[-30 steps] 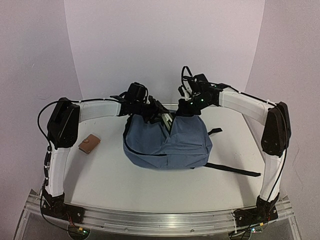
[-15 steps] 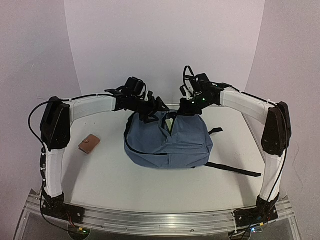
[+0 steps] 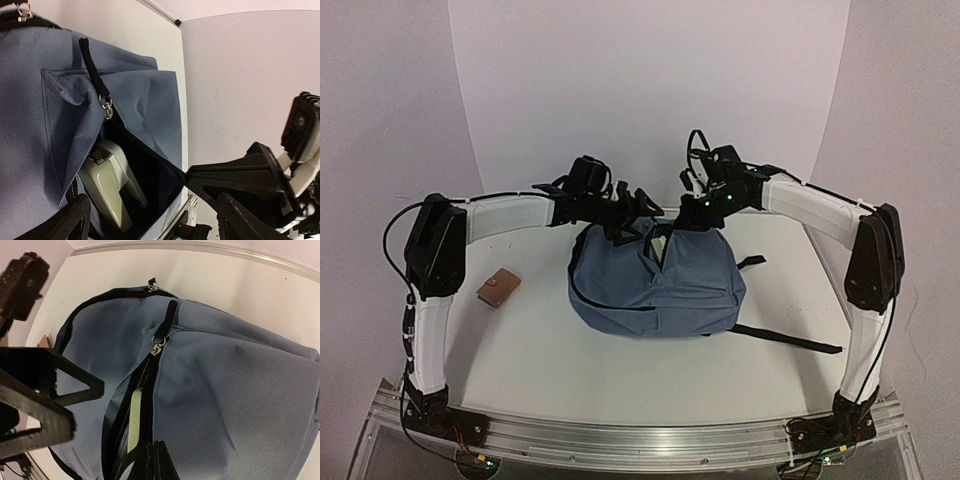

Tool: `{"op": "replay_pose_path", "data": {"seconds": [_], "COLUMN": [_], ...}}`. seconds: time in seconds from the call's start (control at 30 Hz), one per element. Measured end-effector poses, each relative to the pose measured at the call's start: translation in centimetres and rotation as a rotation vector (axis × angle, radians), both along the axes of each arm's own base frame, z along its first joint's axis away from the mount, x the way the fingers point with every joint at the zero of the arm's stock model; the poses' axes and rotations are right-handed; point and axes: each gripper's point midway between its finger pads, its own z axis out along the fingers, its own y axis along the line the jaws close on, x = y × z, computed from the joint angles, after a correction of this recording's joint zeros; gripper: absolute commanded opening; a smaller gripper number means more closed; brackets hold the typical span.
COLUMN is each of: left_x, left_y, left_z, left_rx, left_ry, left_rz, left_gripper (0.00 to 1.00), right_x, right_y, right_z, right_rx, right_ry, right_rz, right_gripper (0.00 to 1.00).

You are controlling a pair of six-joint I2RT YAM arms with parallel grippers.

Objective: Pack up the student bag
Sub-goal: Place the stationery in the student bag.

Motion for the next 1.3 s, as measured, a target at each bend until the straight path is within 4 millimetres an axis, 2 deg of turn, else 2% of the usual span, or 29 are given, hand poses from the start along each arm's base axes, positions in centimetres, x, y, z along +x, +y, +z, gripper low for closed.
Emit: {"op": "replay_pose_path", "data": {"seconds": [0.17,0.27,0.4,0.57,0.87,1.0,1.1,1.23,1.3], "left_x": [-0.7,-0.7,-0.5,-1.9,-2.2,-2.1,-1.2,0.9,1.9], "left_y": [-2.4,-3.4,-5.2,-7.3,-7.3,-4.8,-1.4,5.8,9.8], "left_z": [-3.5,-4.5,-3.0,-0.6,-0.6,-0.6,1.1,5.4,6.6], "left_rx": [0.006,0.0,-0.061,-0.156,-0.208,-0.115,-0.009,0.11,0.185], "left_ry": [0.063,0.08,0.028,-0.062,-0.104,-0.108,-0.128,-0.19,-0.201], "left_rz": [-0.05,-0.073,-0.128,-0.202,-0.226,-0.148,-0.057,0.109,0.199], "left_gripper": [0.99,1.0,1.0,1.0,1.0,1.0,1.0,1.0,1.0], "right_x": [0.0,0.1,0.6,0.2,0.0,-0.1,0.0,0.1,0.1], "right_y": [0.0,-0.7,-1.5,-1.2,-1.0,-1.0,-1.1,-1.2,-1.2], "right_z": [0.0,-0.5,-0.6,-0.5,-0.1,-0.4,-0.5,-0.4,-0.4], "right_rx": [0.004,-0.006,-0.004,0.011,0.027,0.025,0.026,0.024,0.023], "right_ry": [0.006,0.022,0.025,0.032,0.035,0.039,0.035,0.031,0.029], "right_rz": [-0.006,-0.025,-0.051,-0.044,-0.041,-0.042,-0.042,-0.039,-0.037], "right_gripper": [0.0,0.0,0.0,0.0,0.0,0.0,0.0,0.0,0.0]}}
